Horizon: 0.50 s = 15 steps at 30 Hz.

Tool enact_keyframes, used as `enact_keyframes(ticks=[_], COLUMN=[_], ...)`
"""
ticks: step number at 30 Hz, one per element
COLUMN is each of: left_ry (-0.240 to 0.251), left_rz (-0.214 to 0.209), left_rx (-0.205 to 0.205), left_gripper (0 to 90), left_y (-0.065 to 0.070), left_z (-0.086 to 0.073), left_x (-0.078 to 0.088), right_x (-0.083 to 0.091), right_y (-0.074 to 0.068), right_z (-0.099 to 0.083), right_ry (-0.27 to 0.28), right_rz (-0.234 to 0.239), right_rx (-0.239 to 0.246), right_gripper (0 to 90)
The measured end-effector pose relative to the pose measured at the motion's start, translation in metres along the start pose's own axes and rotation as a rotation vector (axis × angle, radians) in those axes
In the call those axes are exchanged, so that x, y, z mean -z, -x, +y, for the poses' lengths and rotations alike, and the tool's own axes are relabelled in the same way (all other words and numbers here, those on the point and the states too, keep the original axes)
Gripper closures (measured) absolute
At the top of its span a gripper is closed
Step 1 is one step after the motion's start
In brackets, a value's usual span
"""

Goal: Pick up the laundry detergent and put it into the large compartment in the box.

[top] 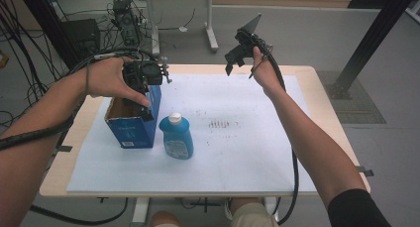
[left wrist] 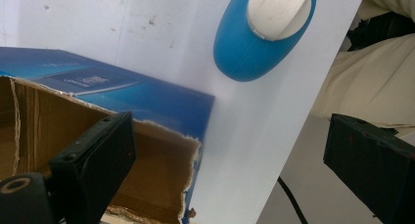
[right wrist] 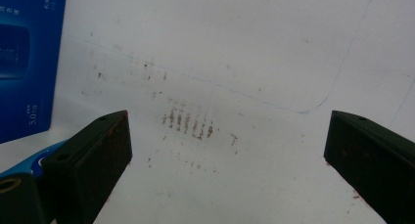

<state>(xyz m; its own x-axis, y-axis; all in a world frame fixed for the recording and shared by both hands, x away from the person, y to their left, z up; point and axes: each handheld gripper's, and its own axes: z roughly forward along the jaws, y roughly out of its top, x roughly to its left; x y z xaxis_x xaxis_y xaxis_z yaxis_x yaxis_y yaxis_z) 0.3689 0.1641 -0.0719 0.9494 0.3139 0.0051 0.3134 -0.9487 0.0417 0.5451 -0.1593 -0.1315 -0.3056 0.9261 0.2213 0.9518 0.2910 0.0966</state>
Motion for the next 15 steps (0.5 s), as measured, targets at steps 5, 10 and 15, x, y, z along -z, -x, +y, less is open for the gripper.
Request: enact_keyframes(ticks=[5, 10, 15], left_ry=[-0.005, -0.001, -0.003], left_rz=[-0.005, -0.003, -0.004], left_rx=[-0.002, -0.004, -0.009], left_gripper=[5.9, 5.9, 5.9], left_y=[-0.0002, 0.0003, 0.0010], left_z=[-0.0002, -0.0011, -0.0004], left_x=[-0.0019, -0.0017, -0.0023], right_x=[0.0003, 0.0017, 0.0022], right_y=[0.0000, -0.0005, -0.0006], right_z=[-0.0005, -0.0016, -0.0025], right_ry=[-0.002, 0.001, 0.001], right_rz=[0.000, 0.002, 0.001], right_rx=[0.001, 0.000, 0.003], right_gripper=[3.8, 3.8, 3.8])
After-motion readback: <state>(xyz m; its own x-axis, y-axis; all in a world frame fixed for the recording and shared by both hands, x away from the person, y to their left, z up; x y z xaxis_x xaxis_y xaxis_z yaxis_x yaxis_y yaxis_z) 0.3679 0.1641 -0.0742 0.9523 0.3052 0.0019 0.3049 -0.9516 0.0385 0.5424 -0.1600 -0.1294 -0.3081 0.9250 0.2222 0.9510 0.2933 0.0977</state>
